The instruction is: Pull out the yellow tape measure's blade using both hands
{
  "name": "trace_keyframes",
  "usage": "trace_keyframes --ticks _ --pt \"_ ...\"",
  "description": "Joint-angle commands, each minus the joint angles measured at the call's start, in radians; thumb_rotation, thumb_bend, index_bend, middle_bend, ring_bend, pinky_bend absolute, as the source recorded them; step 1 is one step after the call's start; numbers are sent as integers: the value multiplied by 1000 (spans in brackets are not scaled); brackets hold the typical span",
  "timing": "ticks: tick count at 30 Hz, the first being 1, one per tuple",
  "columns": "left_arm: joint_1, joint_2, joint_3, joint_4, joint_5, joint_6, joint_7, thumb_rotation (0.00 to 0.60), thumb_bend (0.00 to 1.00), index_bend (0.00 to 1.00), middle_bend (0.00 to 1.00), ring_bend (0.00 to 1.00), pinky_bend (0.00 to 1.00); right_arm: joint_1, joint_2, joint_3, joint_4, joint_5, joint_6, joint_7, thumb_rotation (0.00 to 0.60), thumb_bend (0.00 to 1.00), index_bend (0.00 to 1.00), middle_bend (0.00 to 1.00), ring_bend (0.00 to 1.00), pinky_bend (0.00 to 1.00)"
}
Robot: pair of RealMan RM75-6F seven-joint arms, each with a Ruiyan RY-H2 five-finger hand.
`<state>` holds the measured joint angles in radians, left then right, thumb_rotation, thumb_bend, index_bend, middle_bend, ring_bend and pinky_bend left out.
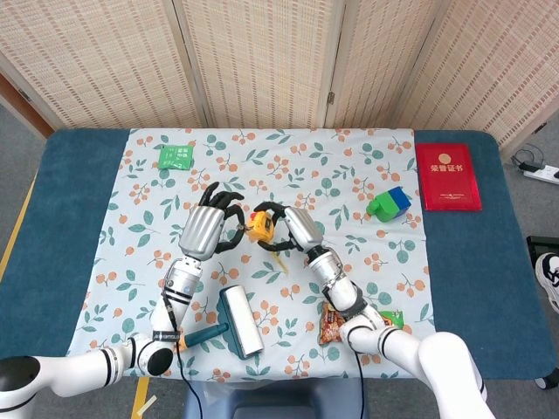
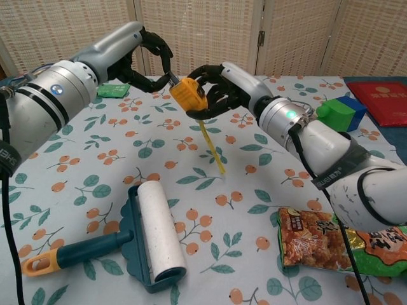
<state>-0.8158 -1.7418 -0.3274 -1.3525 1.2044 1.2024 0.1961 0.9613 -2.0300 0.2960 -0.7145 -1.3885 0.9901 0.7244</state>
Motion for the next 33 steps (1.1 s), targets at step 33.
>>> trace_keyframes --ticks 33 --pt "106 185 -112 -16 -106 -38 -259 600 884 592 319 245 99 -221 282 -115 -229 -2 34 -110 600 409 574 530 528 354"
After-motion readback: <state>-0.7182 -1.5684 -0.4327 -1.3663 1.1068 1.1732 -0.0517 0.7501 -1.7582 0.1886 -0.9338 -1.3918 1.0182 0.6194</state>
